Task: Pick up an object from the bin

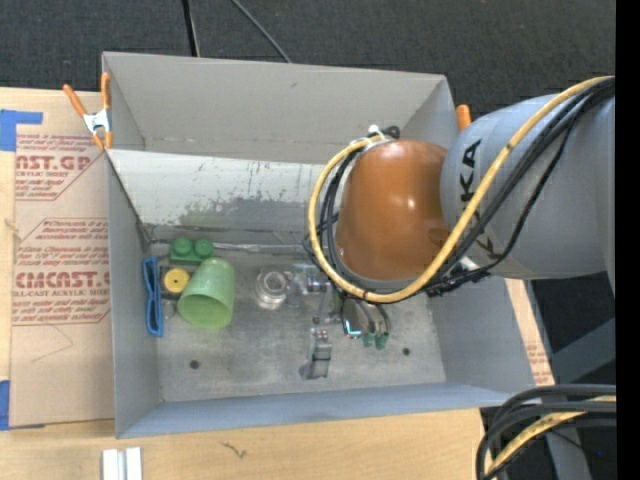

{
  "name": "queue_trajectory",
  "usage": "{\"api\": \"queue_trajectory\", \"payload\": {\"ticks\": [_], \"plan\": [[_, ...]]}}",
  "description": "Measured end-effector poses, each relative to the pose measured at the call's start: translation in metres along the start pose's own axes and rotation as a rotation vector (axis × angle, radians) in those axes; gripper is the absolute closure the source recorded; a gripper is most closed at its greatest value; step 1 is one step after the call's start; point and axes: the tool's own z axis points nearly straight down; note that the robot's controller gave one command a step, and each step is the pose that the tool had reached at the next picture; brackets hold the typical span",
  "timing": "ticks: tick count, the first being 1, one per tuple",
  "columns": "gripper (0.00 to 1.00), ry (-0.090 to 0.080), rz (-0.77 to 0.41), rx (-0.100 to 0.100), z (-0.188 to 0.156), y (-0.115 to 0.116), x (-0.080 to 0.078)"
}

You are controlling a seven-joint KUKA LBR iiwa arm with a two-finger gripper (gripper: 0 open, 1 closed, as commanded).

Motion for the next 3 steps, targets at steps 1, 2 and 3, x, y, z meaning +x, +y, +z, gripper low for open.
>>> {"api": "queue_trajectory", "payload": {"ticks": [1, 2, 3], "plan": [[0.00, -0.013, -0.052, -0.002, 0.026, 0.052, -0.087], [0.00, -0.022, -0.342, 0.003, 0.103, 0.105, -0.107], [1.00, -0.022, -0.342, 0.001, 0.103, 0.105, -0.107]]}}
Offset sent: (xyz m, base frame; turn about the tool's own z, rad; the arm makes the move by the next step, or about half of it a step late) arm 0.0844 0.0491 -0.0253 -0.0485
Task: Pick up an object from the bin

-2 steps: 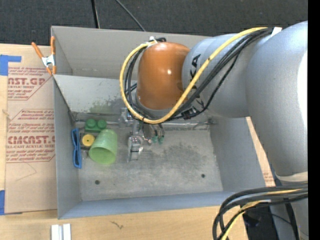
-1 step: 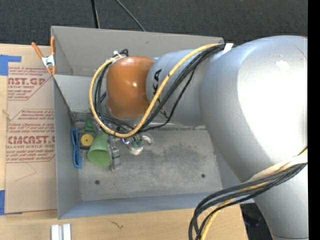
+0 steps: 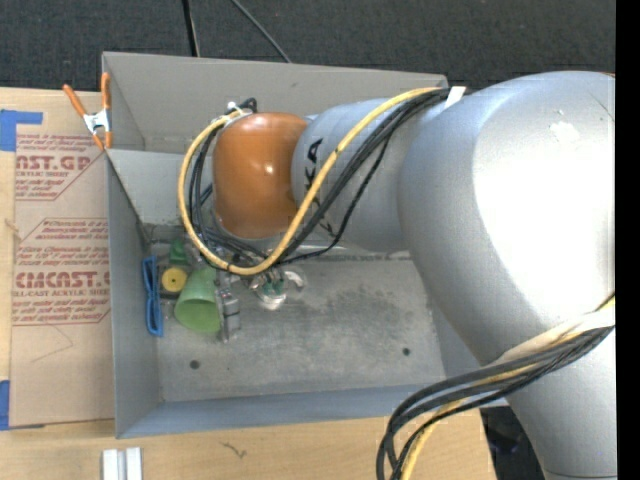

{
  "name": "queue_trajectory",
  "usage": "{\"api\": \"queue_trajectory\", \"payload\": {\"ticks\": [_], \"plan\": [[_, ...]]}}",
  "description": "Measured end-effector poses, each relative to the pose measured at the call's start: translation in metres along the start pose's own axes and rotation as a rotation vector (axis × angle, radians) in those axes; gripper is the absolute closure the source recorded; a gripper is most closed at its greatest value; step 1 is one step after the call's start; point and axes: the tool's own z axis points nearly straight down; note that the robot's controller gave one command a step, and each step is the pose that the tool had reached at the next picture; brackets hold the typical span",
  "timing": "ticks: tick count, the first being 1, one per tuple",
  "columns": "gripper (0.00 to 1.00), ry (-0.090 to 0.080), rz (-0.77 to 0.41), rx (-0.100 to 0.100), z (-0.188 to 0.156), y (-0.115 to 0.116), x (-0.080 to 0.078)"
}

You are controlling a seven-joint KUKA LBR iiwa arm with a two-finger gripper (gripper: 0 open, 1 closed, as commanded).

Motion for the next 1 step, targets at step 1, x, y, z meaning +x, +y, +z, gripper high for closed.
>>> {"api": "queue_trajectory", "payload": {"ticks": [1], "plan": [[1.00, 0.002, -0.039, -0.001, -0.1620, -0.0073, -0.0103]]}}
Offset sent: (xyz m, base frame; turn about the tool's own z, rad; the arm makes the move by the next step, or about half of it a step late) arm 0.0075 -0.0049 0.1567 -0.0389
